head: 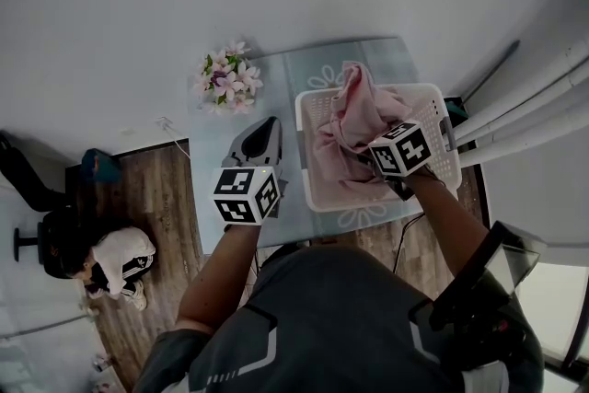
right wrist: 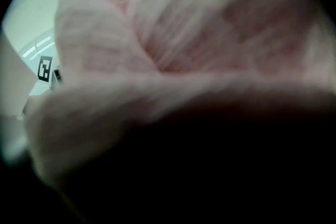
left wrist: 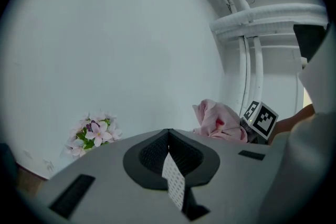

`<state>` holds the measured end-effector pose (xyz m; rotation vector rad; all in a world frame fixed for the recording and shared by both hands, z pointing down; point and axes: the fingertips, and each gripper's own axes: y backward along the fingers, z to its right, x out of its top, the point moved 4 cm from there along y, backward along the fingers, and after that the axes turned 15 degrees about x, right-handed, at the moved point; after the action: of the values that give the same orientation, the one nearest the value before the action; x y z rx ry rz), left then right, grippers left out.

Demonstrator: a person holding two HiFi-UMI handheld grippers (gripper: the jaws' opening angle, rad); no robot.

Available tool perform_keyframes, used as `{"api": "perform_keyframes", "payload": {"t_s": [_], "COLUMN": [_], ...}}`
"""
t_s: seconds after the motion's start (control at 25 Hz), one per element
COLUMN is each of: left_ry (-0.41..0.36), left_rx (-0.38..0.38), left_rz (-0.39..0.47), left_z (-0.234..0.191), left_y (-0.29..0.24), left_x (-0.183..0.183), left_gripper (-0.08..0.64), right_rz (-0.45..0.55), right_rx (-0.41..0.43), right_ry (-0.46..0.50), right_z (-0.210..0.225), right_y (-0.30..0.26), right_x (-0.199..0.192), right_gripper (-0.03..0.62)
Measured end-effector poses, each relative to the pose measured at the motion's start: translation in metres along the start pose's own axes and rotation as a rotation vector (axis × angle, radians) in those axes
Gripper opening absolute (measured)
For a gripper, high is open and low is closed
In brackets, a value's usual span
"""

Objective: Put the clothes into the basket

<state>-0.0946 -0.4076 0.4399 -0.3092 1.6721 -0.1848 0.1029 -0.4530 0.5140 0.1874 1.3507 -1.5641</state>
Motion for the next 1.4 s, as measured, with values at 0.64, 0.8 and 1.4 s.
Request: {"api": "perform_keyframes", "payload": {"t_s": [0.64,0.8,1.4], "left_ry": [0.025,0.033,0.063], "left_rx": [0.027,0.027,0.052], "left_rz": [-0.127,-0.153,-0.185], "left_z": [-0.016,-0.017,-0.031], "left_y": [-0.026,-0.031,-0.035], "left_x": [-0.051,-0.06,-0.071], "left_gripper": [0.009,0.009,0.009], "right_rz": [-0.348,-0.388,-0.47], "right_rx": [0.1,0.104,0.058], "right_ry": [-0.055,-0.084,-0.122], "right_z": [0.029,0.032,0.041], "right_y": [-0.075,-0.086,-0.111], "right_x": [-0.052,-0.058,-0.073], "right_gripper": [0.387,0.387,0.387]}}
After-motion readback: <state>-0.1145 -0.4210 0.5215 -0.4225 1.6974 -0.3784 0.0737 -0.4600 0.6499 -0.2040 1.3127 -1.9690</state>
